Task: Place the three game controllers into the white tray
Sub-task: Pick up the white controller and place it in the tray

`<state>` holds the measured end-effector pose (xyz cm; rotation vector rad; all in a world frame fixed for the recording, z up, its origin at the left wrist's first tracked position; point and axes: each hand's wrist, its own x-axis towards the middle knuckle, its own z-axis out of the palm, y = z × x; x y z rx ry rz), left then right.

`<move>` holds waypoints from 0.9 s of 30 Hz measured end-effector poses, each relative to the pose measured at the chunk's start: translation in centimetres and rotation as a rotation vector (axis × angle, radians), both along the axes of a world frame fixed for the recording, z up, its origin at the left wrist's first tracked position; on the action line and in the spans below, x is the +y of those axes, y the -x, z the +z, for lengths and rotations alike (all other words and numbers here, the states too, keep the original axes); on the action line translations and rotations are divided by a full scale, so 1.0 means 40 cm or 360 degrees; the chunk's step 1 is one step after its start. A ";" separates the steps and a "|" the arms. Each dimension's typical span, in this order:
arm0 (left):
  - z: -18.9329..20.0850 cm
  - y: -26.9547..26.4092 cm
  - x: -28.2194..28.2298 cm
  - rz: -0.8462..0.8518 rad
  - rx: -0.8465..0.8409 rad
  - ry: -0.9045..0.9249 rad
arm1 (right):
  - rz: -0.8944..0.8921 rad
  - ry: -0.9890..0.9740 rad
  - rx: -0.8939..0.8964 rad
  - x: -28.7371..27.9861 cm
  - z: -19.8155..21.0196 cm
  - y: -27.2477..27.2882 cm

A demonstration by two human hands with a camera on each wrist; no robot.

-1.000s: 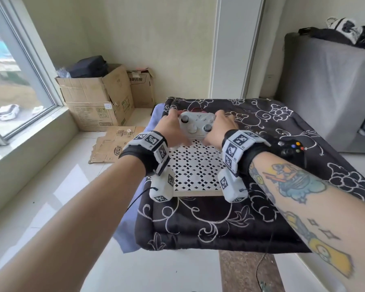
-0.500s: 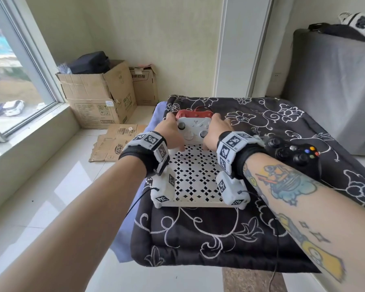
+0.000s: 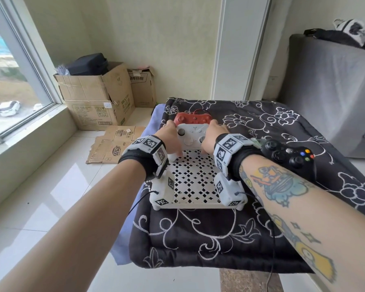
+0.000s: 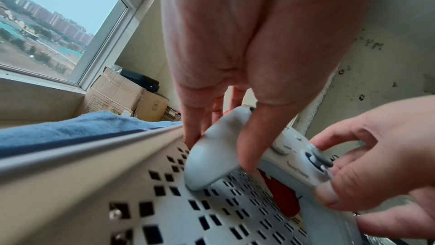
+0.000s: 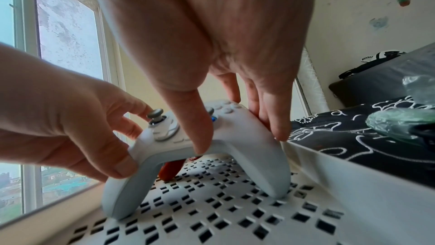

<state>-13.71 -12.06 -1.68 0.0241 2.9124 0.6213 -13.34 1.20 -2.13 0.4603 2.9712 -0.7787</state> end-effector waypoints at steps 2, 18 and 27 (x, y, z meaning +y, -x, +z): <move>0.005 -0.006 0.002 0.0003 -0.0019 0.0007 | 0.0017 0.0003 -0.0009 -0.001 0.006 -0.004; 0.087 -0.140 0.161 -0.0252 0.0295 -0.0175 | 0.0217 0.0015 0.0187 0.129 0.101 -0.146; 0.069 -0.160 0.355 -0.0534 0.0000 -0.0163 | -0.0129 -0.0172 0.0011 0.373 0.080 -0.213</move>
